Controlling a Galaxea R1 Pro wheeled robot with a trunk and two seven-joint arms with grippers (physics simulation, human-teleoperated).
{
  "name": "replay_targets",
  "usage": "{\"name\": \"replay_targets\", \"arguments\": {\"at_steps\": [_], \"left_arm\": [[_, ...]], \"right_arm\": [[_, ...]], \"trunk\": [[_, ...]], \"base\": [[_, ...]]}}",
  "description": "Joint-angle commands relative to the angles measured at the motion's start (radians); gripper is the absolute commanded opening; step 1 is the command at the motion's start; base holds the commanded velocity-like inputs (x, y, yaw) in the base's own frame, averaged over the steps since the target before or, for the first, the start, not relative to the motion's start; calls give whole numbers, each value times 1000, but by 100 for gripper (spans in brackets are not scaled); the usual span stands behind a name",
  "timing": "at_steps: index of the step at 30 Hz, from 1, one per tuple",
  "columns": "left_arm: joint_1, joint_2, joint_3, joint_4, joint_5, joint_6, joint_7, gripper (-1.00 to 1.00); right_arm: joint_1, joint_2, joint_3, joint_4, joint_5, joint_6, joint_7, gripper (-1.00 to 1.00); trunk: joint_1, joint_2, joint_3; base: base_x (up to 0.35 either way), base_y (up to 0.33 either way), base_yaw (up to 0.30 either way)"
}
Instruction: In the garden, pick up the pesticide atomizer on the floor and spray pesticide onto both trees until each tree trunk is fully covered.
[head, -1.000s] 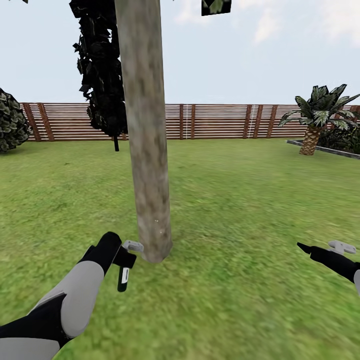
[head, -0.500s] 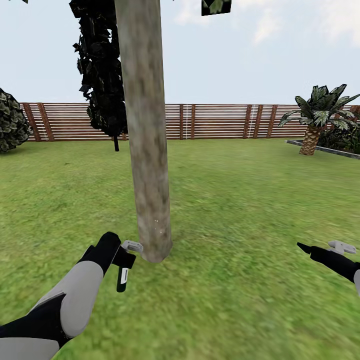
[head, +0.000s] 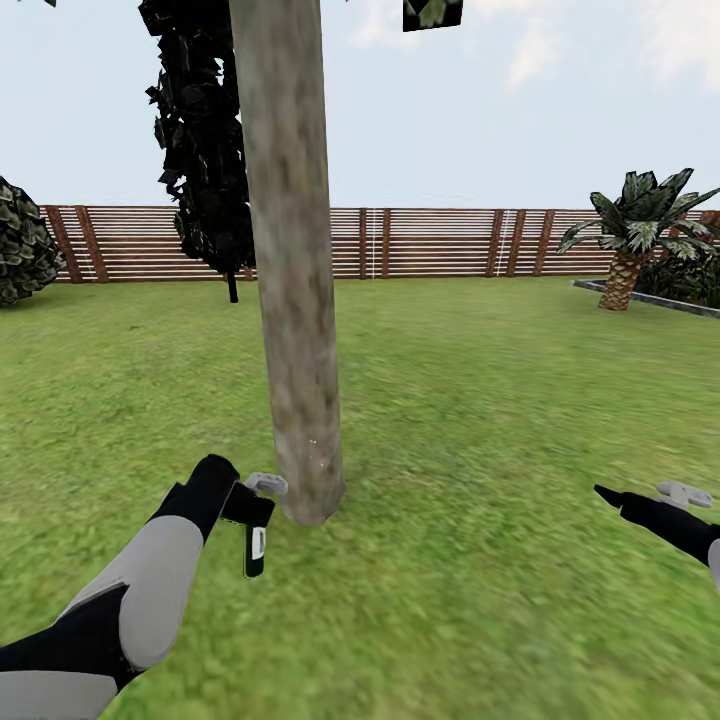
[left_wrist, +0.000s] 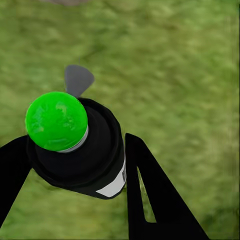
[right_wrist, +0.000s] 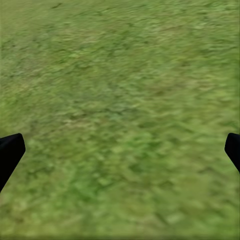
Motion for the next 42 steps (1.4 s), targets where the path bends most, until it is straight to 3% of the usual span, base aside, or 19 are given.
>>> {"name": "replay_targets", "arguments": {"at_steps": [1, 3, 5, 7, 8, 10, 13, 14, 15, 16, 17, 19, 23, 32, 42], "left_arm": [[0, 0, -1, -20, -6, -1, -40, -100], [-1, 5, -4, -71, -12, -1, -151, -100], [-3, 17, -18, -85, -21, -1, -195, -100], [-17, 24, -66, -91, -66, 4, -223, -100], [-33, 26, -110, -93, -122, 14, -266, -100], [-46, 27, -147, -95, -211, 23, -374, -100], [-59, 28, -166, -123, -360, 28, -563, -100], [-61, 28, -167, -135, -385, 28, -587, -100], [-66, 27, -171, -192, -482, 30, -666, -100], [-70, 27, -172, -265, -578, 30, -792, -100], [-73, 27, -173, -295, -609, 29, -843, -100], [-83, 27, -173, -326, -652, 29, -883, -100], [-109, 25, -173, -340, -677, 29, -892, -100], [-182, 21, -174, -341, -681, 31, -892, -100], [-191, 22, -172, -340, -678, 31, -892, -100]], "right_arm": [[0, 0, 0, 0, 0, 0, 0, 100], [0, 0, 0, 0, 0, 0, 0, 100], [0, 0, 0, 0, 0, 0, 0, 100], [0, 0, 0, 0, 0, 0, 0, 100], [0, 0, 0, 0, 0, 0, 0, 100], [0, 0, 0, 0, 0, 0, 0, 100], [0, 0, 0, 0, 0, 0, 0, 100], [0, 0, 0, 0, 0, 0, 0, 100], [0, 0, 0, 0, 0, 0, 0, 100], [0, 0, 0, 0, 0, 0, 0, 100], [0, 0, 0, 0, 0, 0, 0, 100], [0, 0, 0, 0, 0, 0, 0, 100], [0, 0, 0, 0, 0, 0, 0, 100], [0, 0, 0, 0, 0, 0, 0, 100], [0, -1, 0, 0, 0, 0, 0, 100]], "trunk": [[0, 0, 0], [0, 0, 0], [0, 0, 0], [0, 0, 0], [0, 0, 0], [0, 0, 0], [0, 0, 0], [0, 0, 0], [0, 0, 0], [0, 0, 0], [0, 0, 0], [0, 0, 0], [0, 0, 0], [0, 0, 0], [0, 0, 0]], "base": [[0, 0, 0], [0, 0, 0], [0, 0, 0], [0, 0, 0], [0, 0, 0], [0, 0, 0], [0, 0, 0], [0, 0, 0], [0, 0, 0], [0, 0, 0], [0, 0, 0], [0, 0, 0], [0, 0, 0], [0, 0, 0], [-180, 0, 0]]}}
